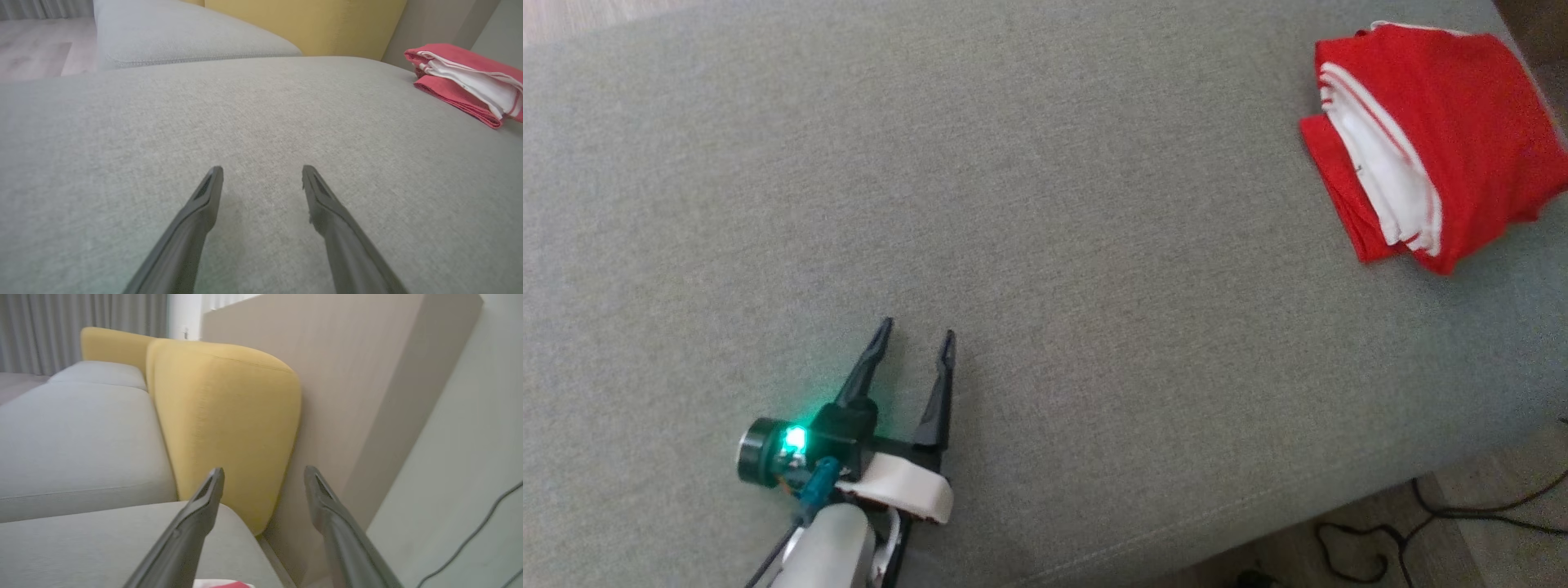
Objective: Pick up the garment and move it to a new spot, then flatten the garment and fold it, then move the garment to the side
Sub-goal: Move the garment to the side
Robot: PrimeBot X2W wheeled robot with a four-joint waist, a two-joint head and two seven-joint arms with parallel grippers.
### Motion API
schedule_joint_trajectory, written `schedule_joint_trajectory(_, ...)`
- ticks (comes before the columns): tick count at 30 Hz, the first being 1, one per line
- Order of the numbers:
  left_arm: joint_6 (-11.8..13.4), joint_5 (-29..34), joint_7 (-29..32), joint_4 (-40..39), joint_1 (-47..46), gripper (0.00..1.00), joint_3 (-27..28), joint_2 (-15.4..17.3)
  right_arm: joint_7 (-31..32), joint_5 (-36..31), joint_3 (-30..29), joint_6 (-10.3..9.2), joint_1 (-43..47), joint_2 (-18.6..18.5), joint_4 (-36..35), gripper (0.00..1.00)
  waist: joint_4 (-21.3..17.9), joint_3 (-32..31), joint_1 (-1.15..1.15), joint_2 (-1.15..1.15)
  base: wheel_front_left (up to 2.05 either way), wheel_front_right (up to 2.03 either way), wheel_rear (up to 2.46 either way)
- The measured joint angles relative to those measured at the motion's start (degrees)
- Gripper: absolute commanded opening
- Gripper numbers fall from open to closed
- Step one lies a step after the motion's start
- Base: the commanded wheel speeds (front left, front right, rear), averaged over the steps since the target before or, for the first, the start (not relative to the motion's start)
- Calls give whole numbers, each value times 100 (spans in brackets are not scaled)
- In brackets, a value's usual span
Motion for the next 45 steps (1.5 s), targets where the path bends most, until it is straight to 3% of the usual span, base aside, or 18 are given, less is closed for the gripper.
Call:
schedule_joint_trajectory(6, 85, 1, 0, -20, 47, 100, 244, 4, -1, -37, 219, 0, 748, 1076, -1134, 100, -70, -141, 0, 0, 0, 0, 0)
schedule_joint_trajectory(10, 249, -8, 0, -140, 158, 100, 555, 2, -1, 520, 702, 0, 1856, 1570, -1951, 100, -17, -256, 0, 0, 0, 0, 0)
schedule_joint_trajectory(20, 483, -126, 0, -203, 297, 100, 951, 3, -1, 1534, 1479, 0, 3105, 1712, -2338, 100, 355, -455, 0, 0, 0, 0, 0)
schedule_joint_trajectory(34, 528, -361, 1, -182, 698, 100, 1256, 3, -1, 1573, 1413, 0, 3706, 1716, -2388, 100, 1034, -1043, -1, 0, 0, 0, 0)
schedule_joint_trajectory(45, 502, -561, 1, -120, 1110, 100, 1307, 2, -1, 1599, 1567, 0, 4237, 1724, -2299, 100, 1303, -1532, -1, 0, 0, 0, 0)
